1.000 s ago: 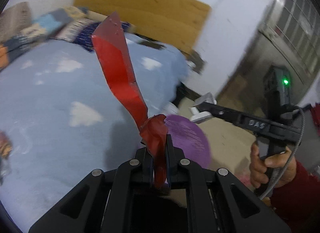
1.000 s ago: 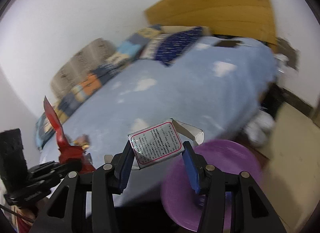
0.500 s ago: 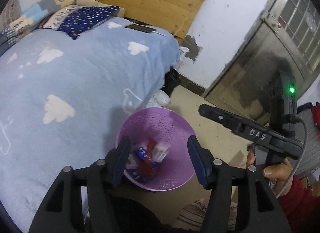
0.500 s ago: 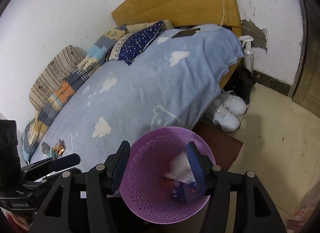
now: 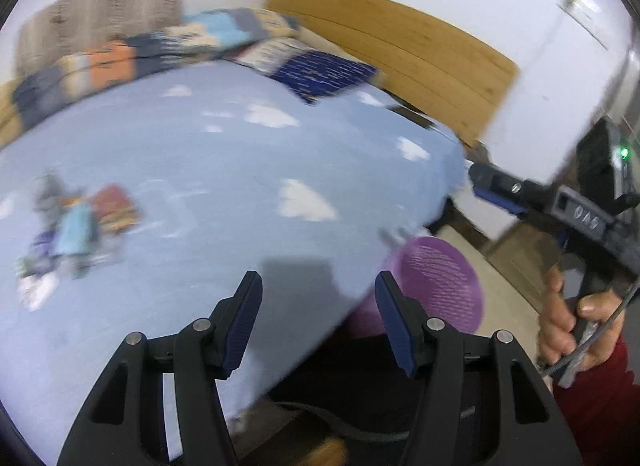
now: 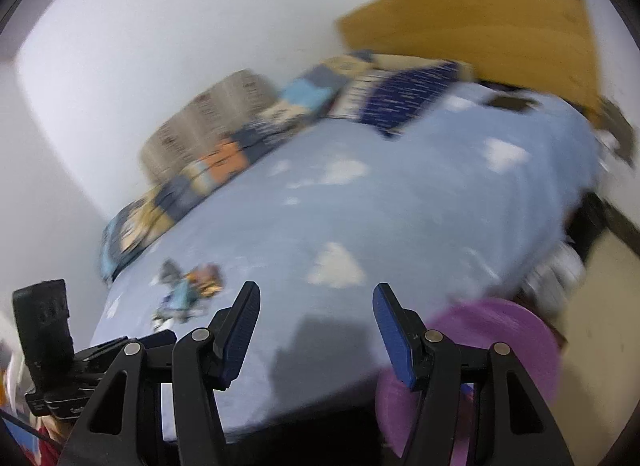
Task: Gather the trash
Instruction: 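Move both open tools back over the trash pile on the bed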
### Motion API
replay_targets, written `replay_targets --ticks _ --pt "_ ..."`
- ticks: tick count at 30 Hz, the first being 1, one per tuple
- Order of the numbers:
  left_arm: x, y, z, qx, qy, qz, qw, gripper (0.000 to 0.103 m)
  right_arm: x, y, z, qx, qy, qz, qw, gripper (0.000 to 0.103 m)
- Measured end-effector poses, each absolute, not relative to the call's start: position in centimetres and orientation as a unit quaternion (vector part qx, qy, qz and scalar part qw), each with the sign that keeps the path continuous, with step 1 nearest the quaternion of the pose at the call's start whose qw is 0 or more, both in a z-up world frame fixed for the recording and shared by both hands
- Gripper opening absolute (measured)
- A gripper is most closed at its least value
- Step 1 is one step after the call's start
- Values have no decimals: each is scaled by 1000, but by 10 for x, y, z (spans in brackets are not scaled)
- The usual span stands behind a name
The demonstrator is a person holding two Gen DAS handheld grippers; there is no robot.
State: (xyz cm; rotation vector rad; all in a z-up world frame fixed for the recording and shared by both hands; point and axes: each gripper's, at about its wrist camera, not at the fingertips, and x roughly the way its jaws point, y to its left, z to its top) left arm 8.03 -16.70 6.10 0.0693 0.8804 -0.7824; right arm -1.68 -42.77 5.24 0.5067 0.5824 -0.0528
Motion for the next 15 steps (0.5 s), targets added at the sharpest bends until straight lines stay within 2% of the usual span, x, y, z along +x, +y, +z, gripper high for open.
replay_targets --ticks 3,5,10,15 --pt "90 -111 70 28 398 -334 854 58 10 -384 70 228 286 21 930 62" --pt "99 -77 72 14 394 -313 864 58 25 -352 79 209 288 48 933 66" --pt "136 -18 70 21 393 -283 874 58 91 -269 81 142 330 115 926 66" --pt "206 22 23 10 415 -269 869 58 193 -218 77 55 324 161 931 66"
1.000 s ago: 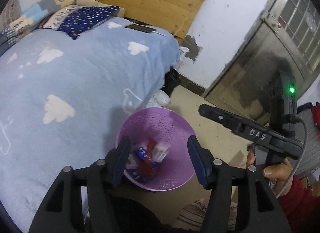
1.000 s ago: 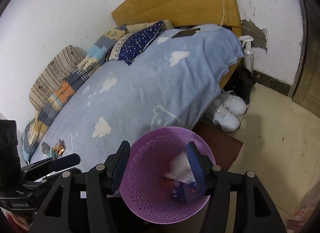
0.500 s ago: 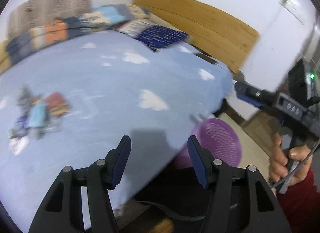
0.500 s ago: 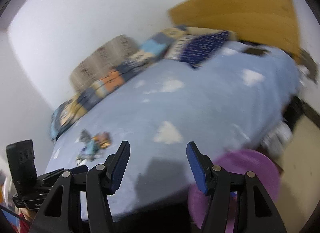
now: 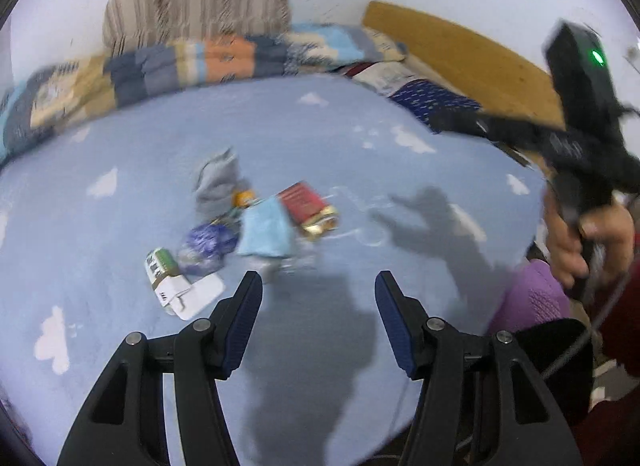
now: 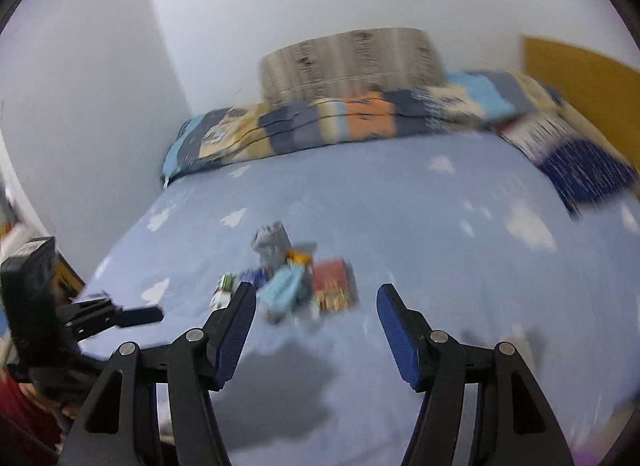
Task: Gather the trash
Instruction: 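Move both open tools back over the trash pile on the bed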
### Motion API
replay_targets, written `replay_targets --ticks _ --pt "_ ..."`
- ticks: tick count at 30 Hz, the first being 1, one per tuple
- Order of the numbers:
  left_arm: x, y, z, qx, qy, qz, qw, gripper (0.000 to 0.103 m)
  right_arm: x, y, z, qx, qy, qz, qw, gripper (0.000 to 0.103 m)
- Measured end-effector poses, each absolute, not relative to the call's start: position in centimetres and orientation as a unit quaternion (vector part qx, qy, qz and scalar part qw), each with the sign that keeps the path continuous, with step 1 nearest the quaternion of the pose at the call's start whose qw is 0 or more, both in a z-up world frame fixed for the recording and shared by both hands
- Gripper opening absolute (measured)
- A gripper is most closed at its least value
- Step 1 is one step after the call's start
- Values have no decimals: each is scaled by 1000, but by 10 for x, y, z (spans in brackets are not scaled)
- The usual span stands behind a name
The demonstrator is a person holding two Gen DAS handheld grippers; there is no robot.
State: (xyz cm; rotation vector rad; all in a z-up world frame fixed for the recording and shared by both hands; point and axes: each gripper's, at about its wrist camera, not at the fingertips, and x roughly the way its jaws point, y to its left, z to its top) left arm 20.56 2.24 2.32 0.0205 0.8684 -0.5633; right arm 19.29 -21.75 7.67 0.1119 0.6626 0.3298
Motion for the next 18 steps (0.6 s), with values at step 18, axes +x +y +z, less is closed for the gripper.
replay_targets --ticks 18 --pt "235 103 -31 -114 442 -183 871 57 344 -139 -12 37 370 245 895 66"
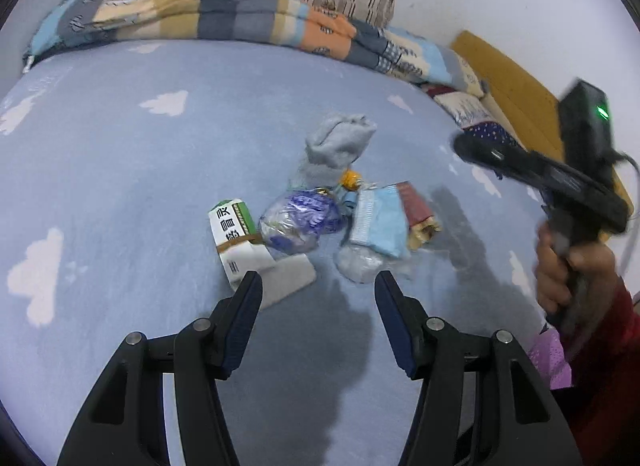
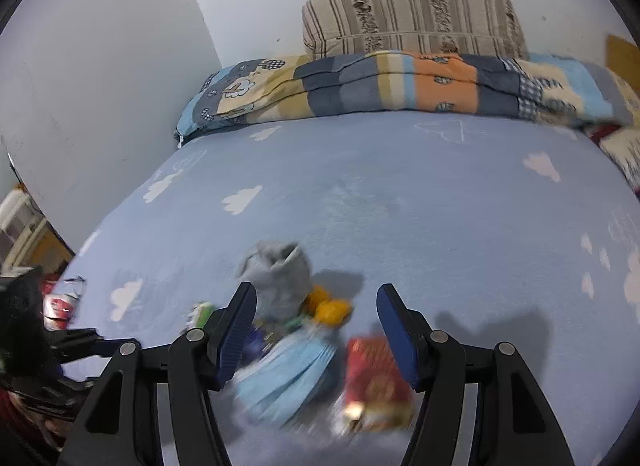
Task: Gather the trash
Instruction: 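Move both open tools back over the trash pile on the bed, then grasp the red cigarette pack with the right tool while the left tool grasps the white medicine box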
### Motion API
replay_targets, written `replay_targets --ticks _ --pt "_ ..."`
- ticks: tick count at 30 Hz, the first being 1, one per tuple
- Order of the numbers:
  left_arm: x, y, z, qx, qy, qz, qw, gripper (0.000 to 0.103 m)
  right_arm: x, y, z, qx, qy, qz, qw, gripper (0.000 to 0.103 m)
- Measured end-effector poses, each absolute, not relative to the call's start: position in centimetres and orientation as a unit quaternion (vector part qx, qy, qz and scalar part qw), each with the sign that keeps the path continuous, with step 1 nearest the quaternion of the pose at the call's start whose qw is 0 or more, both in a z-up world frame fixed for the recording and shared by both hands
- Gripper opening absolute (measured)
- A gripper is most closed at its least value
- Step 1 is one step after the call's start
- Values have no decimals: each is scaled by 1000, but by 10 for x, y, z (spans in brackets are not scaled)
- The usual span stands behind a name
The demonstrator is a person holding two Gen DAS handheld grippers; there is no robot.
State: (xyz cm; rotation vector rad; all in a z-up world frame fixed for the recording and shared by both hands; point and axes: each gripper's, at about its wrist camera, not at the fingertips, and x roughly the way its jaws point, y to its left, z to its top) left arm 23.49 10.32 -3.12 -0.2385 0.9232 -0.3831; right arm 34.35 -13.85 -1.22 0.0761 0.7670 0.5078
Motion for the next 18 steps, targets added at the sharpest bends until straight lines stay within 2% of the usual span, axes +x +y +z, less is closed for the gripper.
replay_targets --ticks 3,8,14,18 --pt "210 104 -5 -96 428 -166 883 57 299 -152 14 48 371 231 898 66" --pt "186 109 24 -161 422 -140 881 58 241 -180 46 88 380 198 899 66" --pt "185 103 31 -175 430 -84 882 59 226 -193 20 143 410 163 886 66" --pt "210 112 4 -179 460 -31 869 59 260 -199 -11 128 446 124 877 66"
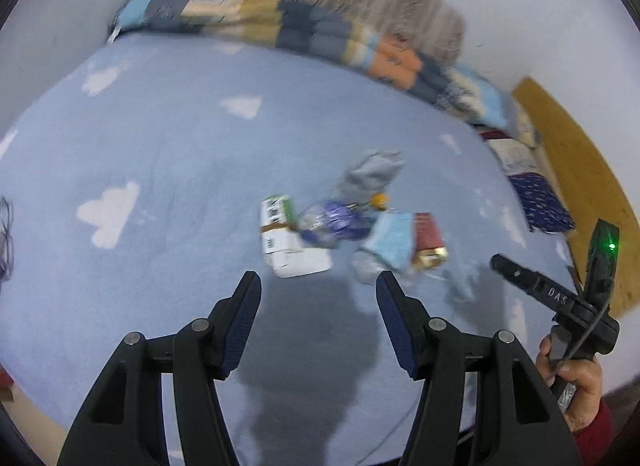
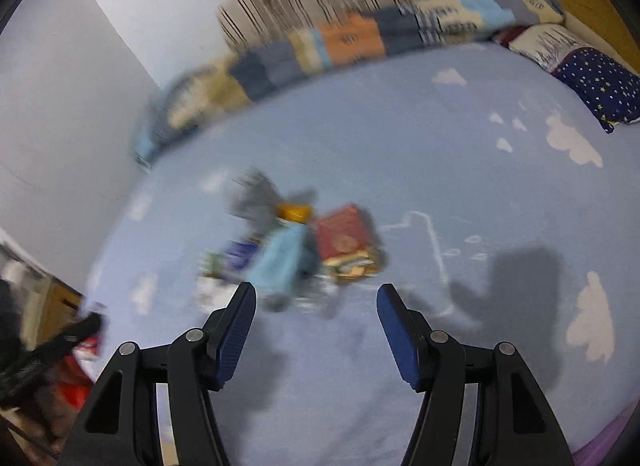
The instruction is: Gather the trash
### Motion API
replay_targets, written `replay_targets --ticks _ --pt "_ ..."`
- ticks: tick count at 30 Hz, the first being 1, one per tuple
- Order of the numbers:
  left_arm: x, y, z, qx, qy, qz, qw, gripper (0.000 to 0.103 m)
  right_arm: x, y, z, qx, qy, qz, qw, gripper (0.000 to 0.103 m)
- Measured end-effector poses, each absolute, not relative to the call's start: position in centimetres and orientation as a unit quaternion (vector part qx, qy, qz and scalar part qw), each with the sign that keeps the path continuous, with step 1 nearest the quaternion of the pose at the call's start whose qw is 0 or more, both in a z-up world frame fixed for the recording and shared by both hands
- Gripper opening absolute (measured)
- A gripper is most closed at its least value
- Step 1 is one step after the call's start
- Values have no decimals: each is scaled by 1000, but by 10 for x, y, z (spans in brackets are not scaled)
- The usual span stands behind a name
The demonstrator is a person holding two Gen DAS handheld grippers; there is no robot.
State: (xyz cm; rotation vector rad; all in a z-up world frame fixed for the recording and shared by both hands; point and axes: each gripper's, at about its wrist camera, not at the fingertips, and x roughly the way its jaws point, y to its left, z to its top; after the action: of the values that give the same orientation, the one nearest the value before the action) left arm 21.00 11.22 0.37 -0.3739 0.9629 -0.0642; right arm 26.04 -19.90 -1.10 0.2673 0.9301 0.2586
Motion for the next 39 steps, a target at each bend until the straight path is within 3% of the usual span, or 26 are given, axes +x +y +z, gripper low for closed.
replay_targets --ticks 10,15,16,23,28,30,39 --pt "243 164 -53 -239 476 6 846 59 358 -173 -95 55 515 105 849 71" --pt "263 146 -61 -224 478 -3 850 73 375 -164 -119 63 514 108 849 71" --pt "271 139 -64 -213 482 -2 850 73 373 -163 -119 58 506 106 854 62" --pt "313 116 -89 -174 505 21 845 73 352 -187 -93 86 494 103 859 61" --pt "330 118 -118 -173 525 29 833 54 328 -205 -69 101 472 99 870 61" --pt "328 115 -116 -157 519 30 839 35 321 -207 -57 112 463 105 873 61" --pt "272 107 -57 -151 479 6 865 34 265 -187 2 93 393 130 906 61"
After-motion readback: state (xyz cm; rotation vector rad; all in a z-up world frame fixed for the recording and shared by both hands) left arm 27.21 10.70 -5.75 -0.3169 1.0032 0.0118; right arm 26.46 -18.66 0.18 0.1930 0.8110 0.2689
